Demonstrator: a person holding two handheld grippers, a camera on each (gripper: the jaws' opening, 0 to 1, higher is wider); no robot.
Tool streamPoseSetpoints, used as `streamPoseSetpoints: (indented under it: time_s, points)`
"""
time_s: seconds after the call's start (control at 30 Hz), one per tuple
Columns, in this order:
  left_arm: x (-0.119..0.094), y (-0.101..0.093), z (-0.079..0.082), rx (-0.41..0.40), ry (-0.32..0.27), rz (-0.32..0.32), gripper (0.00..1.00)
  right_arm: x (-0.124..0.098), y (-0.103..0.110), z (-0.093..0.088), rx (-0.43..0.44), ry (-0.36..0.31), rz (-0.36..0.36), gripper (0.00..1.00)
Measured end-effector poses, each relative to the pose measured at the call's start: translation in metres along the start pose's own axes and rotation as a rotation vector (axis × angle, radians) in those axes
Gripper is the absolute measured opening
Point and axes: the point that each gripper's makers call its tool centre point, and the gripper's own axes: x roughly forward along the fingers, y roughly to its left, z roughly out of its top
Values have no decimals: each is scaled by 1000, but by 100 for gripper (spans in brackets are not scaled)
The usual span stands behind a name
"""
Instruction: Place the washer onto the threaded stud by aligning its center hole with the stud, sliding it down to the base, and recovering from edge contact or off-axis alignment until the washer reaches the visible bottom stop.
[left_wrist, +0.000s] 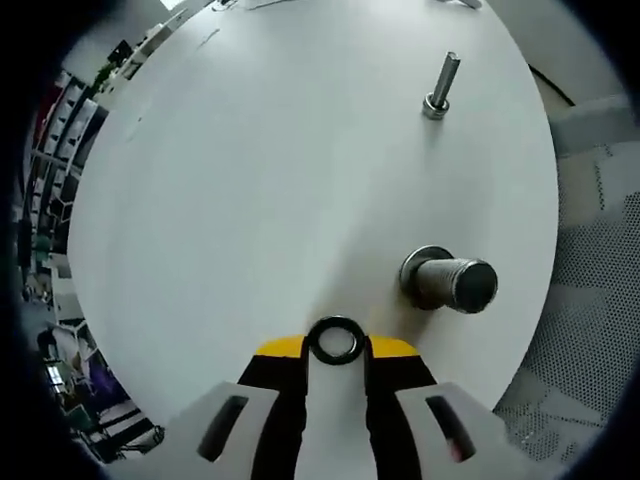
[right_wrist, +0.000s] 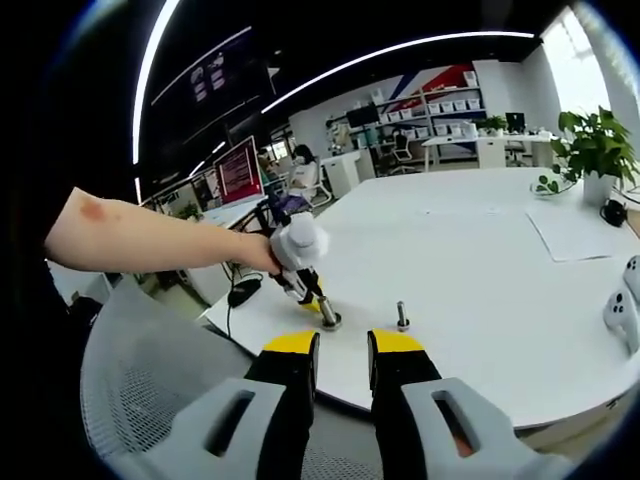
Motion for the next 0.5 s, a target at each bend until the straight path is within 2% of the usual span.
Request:
streamPoseSetpoints:
  time_s: [0.2, 0.5]
  points:
    - [-12, 3, 3, 7, -2, -12, 19, 0, -1, 0, 2, -3, -6, 22]
    - [-47, 0, 10, 60, -8, -13, 19, 0, -1, 2, 4, -12, -10, 22]
